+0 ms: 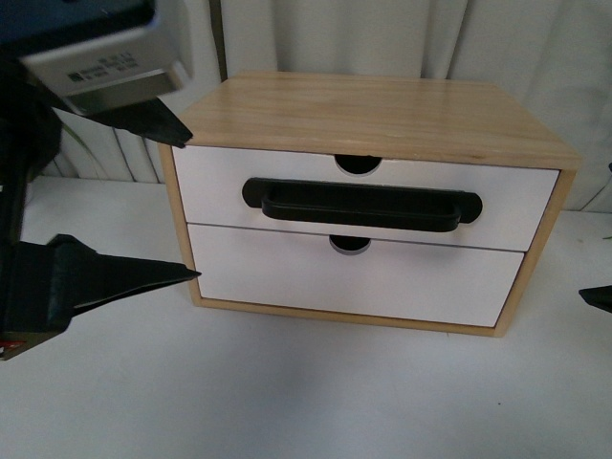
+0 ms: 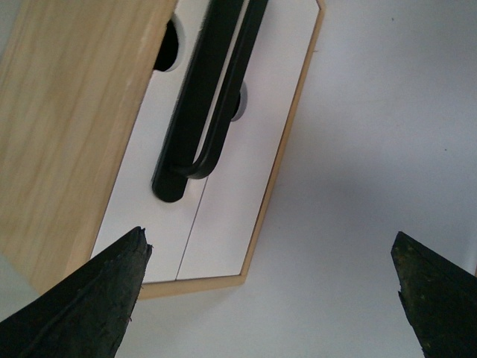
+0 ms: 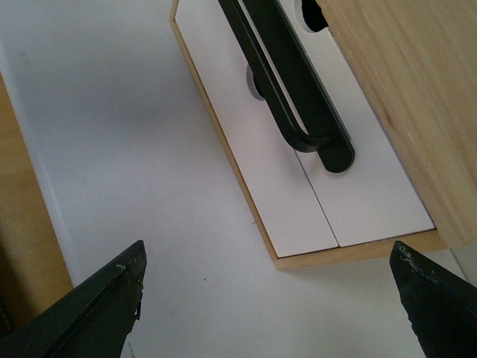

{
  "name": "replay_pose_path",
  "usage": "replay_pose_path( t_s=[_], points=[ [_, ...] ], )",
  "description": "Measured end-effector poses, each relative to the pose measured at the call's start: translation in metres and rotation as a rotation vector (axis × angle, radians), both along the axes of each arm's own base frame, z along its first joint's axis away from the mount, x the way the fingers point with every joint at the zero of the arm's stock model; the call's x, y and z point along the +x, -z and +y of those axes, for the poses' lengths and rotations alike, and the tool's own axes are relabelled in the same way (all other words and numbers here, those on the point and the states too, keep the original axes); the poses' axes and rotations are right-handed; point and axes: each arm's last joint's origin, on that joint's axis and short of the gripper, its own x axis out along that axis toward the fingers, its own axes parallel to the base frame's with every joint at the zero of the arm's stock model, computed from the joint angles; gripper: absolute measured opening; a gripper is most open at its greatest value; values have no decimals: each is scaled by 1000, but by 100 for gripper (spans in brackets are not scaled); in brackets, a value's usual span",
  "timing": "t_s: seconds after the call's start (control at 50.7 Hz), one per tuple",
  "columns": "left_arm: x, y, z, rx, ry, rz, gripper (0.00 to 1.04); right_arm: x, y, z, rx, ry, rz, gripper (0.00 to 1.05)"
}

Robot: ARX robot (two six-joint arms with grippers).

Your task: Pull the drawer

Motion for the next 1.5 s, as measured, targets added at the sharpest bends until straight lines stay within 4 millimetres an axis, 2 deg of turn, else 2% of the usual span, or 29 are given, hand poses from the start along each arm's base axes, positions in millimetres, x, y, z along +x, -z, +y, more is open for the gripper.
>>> replay_pose_path(
  t_s=[0.315,0.513,0.749,0.966,1.498],
  points=[
    [34,3,-30,133,115,-28,99,19,14,9,-74,-91,10,96],
    [52,13,-43,177,152,-27,99,35,26,14,-105,-126,-11,96],
    [60,23,-48,202,165,3,99,52,29,26,-101,-160,-44,96],
    [65,23,-50,213,172,-8,99,64,31,41,-101,-191,-57,96],
    [68,36,-55,262,192,30,99,69,37,57,-80,-217,-48,96]
  ],
)
